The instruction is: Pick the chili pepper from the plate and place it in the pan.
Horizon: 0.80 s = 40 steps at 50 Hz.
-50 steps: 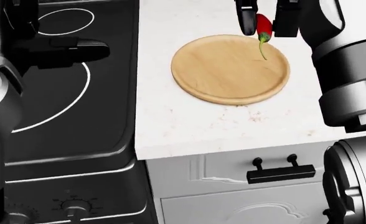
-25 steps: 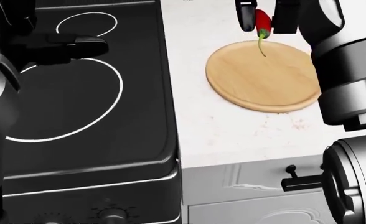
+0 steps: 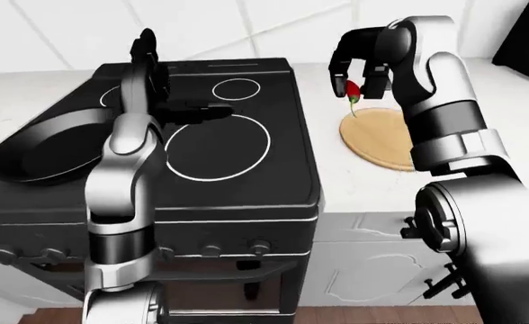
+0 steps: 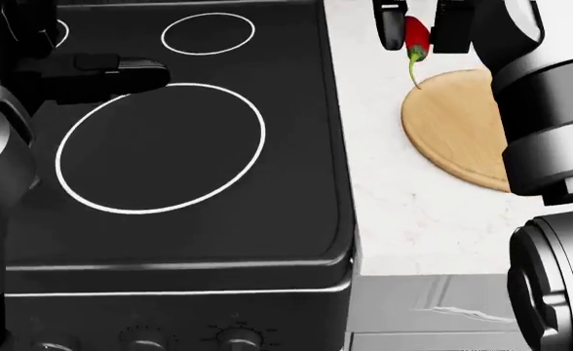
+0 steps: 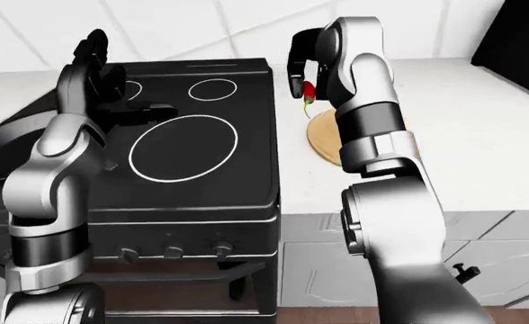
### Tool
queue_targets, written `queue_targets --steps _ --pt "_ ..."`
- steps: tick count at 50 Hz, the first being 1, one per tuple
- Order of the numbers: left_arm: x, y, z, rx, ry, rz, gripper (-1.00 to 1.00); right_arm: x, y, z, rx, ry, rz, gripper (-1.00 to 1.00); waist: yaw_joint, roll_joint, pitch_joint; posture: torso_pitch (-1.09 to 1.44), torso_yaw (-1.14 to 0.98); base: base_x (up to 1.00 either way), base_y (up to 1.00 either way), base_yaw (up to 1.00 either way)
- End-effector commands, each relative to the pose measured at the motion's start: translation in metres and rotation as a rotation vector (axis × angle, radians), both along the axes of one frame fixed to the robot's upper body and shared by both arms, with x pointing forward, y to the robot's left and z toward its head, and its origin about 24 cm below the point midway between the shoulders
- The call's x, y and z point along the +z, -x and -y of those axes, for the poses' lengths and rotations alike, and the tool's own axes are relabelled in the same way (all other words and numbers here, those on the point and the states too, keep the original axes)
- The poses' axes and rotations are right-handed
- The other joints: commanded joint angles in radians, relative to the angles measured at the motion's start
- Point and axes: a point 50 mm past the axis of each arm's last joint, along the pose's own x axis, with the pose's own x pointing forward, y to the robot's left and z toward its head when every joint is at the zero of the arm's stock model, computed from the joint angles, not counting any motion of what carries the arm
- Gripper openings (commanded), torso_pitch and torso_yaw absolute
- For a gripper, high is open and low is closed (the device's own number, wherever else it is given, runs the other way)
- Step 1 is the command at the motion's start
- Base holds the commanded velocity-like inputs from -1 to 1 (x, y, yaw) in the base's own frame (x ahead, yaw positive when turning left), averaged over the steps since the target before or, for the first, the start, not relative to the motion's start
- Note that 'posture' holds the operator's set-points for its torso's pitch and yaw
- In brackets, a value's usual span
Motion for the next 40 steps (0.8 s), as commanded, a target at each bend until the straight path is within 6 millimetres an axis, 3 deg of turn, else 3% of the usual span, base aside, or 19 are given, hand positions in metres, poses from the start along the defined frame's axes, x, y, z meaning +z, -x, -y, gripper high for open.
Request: queue_targets --steps 1,2,4,9,12,13,14,15,16,18,20,26,28,29,32,35,38,40 --pt "0.02 0.0051 -0.0005 -0.002 -0.005 0.095 1.0 0.0264 0.0059 -0.0051 0.017 -0.002 0.101 -1.0 0.006 -0.003 -0.036 0.0 0.0 0.0 0.39 0.0" --pt "0.0197 0.005 -0.0005 -0.002 -0.005 0.094 1.0 0.0262 0.0059 -0.0049 0.016 -0.002 0.099 -1.0 0.012 -0.015 -0.046 0.0 0.0 0.0 0.39 0.0" --pt "0.0199 0.0053 -0.0002 -0.003 -0.006 0.095 1.0 0.0257 0.0059 -0.005 0.016 -0.003 0.098 -1.0 0.006 -0.012 -0.054 0.0 0.0 0.0 0.38 0.0" --pt "0.0183 0.0046 -0.0003 -0.004 -0.009 0.093 1.0 0.0243 0.0059 -0.0046 0.015 -0.003 0.096 -1.0 0.009 0.032 -0.033 0.0 0.0 0.0 0.38 0.0" --pt "0.0186 0.0046 -0.0007 -0.002 -0.008 0.094 1.0 0.0236 0.0057 -0.0059 0.017 -0.006 0.097 -1.0 0.002 0.094 -0.036 0.0 0.0 0.0 0.39 0.0" --pt "0.0189 0.0047 -0.0008 -0.002 -0.008 0.094 1.0 0.0236 0.0057 -0.0058 0.017 -0.006 0.097 -1.0 -0.001 0.136 -0.048 0.0 0.0 0.0 0.38 0.0" --pt "0.0186 0.0046 -0.0008 -0.001 -0.008 0.093 1.0 0.0231 0.0057 -0.0054 0.016 -0.006 0.097 -1.0 -0.004 0.177 -0.08 0.0 0.0 0.0 0.39 0.0" --pt "0.0193 0.005 -0.0005 -0.002 -0.008 0.094 1.0 0.0227 0.0058 -0.0055 0.016 -0.007 0.096 -1.0 0.007 0.126 -0.044 0.0 0.0 0.0 0.39 0.0" --pt "0.0193 0.0051 -0.0004 -0.001 -0.008 0.094 1.0 0.0229 0.006 -0.0056 0.016 -0.006 0.096 -1.0 0.006 0.132 -0.034 0.0 0.0 0.0 0.4 0.0" --pt "0.0197 0.0055 -0.0001 -0.002 -0.008 0.095 1.0 0.0228 0.006 -0.0053 0.016 -0.008 0.097 -1.0 0.005 0.103 -0.044 0.0 0.0 0.0 0.42 0.0" --pt "0.0195 0.0053 0.0 -0.002 -0.009 0.095 1.0 0.0223 0.006 -0.0051 0.016 -0.009 0.097 -1.0 0.004 0.078 -0.039 0.0 0.0 0.0 0.42 0.0" --pt "0.0196 0.0047 0.0 -0.003 -0.009 0.095 1.0 0.0216 0.0055 -0.0054 0.015 -0.011 0.095 -1.0 0.004 0.023 -0.036 0.0 0.0 0.0 0.43 0.0" --pt "0.0197 0.0049 -0.0002 -0.003 -0.009 0.095 1.0 0.0228 0.0058 -0.0057 0.015 -0.011 0.097 -1.0 0.006 -0.018 -0.042 0.0 0.0 0.0 0.43 0.0" --pt "0.0196 0.0049 -0.0002 -0.003 -0.009 0.096 1.0 0.0225 0.0057 -0.0056 0.015 -0.011 0.096 -1.0 0.006 -0.004 -0.039 0.0 0.0 0.0 0.43 0.0" --pt "0.0191 0.0047 -0.0004 -0.003 -0.009 0.095 1.0 0.0228 0.0058 -0.0058 0.016 -0.011 0.096 -1.0 0.008 -0.013 -0.054 0.0 0.0 0.0 0.42 0.0" --pt "0.0182 0.0043 0.0003 -0.004 -0.01 0.093 1.0 0.0234 0.0057 -0.0049 0.014 -0.012 0.096 -1.0 0.014 0.003 -0.049 0.0 0.0 0.0 0.42 0.0" --pt "0.0175 0.004 0.0011 -0.006 -0.011 0.092 1.0 0.0233 0.0058 -0.0037 0.012 -0.012 0.096 -1.0 0.014 0.042 -0.033 0.0 0.0 0.0 0.43 0.0" --pt "0.0174 0.0041 0.001 -0.006 -0.011 0.092 1.0 0.0242 0.0061 -0.0038 0.012 -0.012 0.096 -1.0 0.008 0.093 -0.039 0.0 0.0 0.0 0.43 0.0"
